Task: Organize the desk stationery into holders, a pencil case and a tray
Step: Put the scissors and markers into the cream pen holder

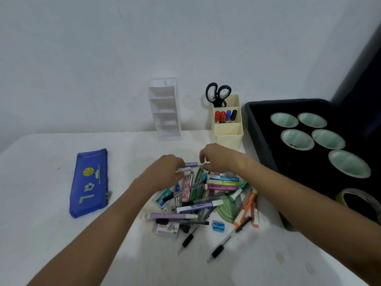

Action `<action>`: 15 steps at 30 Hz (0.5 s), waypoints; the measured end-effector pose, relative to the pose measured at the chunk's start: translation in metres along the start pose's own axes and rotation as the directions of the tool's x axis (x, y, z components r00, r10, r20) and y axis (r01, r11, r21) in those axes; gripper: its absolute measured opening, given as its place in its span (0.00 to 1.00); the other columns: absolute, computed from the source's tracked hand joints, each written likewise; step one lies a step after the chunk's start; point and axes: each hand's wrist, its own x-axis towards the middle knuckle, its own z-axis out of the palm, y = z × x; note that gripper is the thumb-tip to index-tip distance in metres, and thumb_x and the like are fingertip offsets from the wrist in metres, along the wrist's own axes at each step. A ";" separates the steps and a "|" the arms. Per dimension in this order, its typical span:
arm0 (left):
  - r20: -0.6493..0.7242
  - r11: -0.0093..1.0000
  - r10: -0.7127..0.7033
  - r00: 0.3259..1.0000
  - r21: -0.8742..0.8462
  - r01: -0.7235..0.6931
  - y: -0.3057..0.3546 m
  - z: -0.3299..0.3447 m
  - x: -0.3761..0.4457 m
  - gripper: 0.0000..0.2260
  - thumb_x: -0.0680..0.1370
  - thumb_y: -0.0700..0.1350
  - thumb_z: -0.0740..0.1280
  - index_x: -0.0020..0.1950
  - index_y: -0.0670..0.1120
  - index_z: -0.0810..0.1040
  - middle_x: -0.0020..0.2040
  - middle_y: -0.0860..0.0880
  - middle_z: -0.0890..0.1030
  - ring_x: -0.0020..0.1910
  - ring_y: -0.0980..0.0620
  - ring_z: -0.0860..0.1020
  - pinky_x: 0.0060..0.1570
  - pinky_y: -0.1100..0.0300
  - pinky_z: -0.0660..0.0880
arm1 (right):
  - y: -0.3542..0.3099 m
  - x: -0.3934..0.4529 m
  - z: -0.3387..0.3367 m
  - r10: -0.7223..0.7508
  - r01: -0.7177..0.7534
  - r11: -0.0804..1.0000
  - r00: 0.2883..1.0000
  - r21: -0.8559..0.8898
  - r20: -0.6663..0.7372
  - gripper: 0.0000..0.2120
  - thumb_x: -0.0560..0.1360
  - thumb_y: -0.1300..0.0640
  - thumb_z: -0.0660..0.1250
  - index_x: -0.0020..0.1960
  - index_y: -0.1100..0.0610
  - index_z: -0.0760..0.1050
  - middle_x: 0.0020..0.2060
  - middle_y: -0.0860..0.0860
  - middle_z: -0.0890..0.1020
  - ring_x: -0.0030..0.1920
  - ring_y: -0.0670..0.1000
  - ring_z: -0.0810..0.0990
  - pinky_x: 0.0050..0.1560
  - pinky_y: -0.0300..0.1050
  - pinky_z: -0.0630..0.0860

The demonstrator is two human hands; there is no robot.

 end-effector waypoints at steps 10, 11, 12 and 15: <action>0.196 0.990 0.138 0.971 -0.014 -0.138 0.030 0.003 -0.006 0.12 0.77 0.42 0.65 0.58 0.47 0.82 0.51 0.48 0.83 0.45 0.53 0.77 0.45 0.63 0.71 | -0.026 -0.053 0.011 -0.179 0.178 0.984 0.942 0.030 0.284 0.07 0.74 0.56 0.69 0.50 0.54 0.83 0.41 0.46 0.83 0.40 0.47 0.79 0.45 0.42 0.77; 0.211 0.990 0.141 0.967 -0.002 -0.144 0.030 0.003 -0.005 0.12 0.76 0.41 0.65 0.57 0.46 0.82 0.51 0.48 0.83 0.46 0.51 0.78 0.46 0.62 0.72 | -0.025 -0.054 0.014 -0.178 0.176 0.984 0.943 0.032 0.282 0.07 0.74 0.57 0.68 0.49 0.55 0.83 0.41 0.46 0.83 0.40 0.49 0.80 0.46 0.44 0.78; 0.223 0.989 0.139 0.965 0.014 -0.146 0.030 0.002 -0.006 0.12 0.76 0.40 0.64 0.57 0.46 0.82 0.50 0.47 0.83 0.46 0.50 0.78 0.45 0.61 0.73 | -0.023 -0.054 0.018 -0.176 0.175 0.984 0.947 0.026 0.269 0.06 0.74 0.57 0.68 0.48 0.56 0.83 0.41 0.48 0.84 0.41 0.50 0.81 0.46 0.46 0.79; 0.247 0.989 0.110 0.963 0.065 -0.129 0.025 -0.001 -0.005 0.10 0.75 0.39 0.63 0.52 0.43 0.81 0.45 0.45 0.81 0.42 0.47 0.76 0.41 0.57 0.73 | -0.019 -0.050 0.026 -0.166 0.173 0.985 0.962 -0.015 0.219 0.06 0.74 0.58 0.67 0.48 0.58 0.81 0.42 0.53 0.82 0.41 0.53 0.81 0.46 0.51 0.80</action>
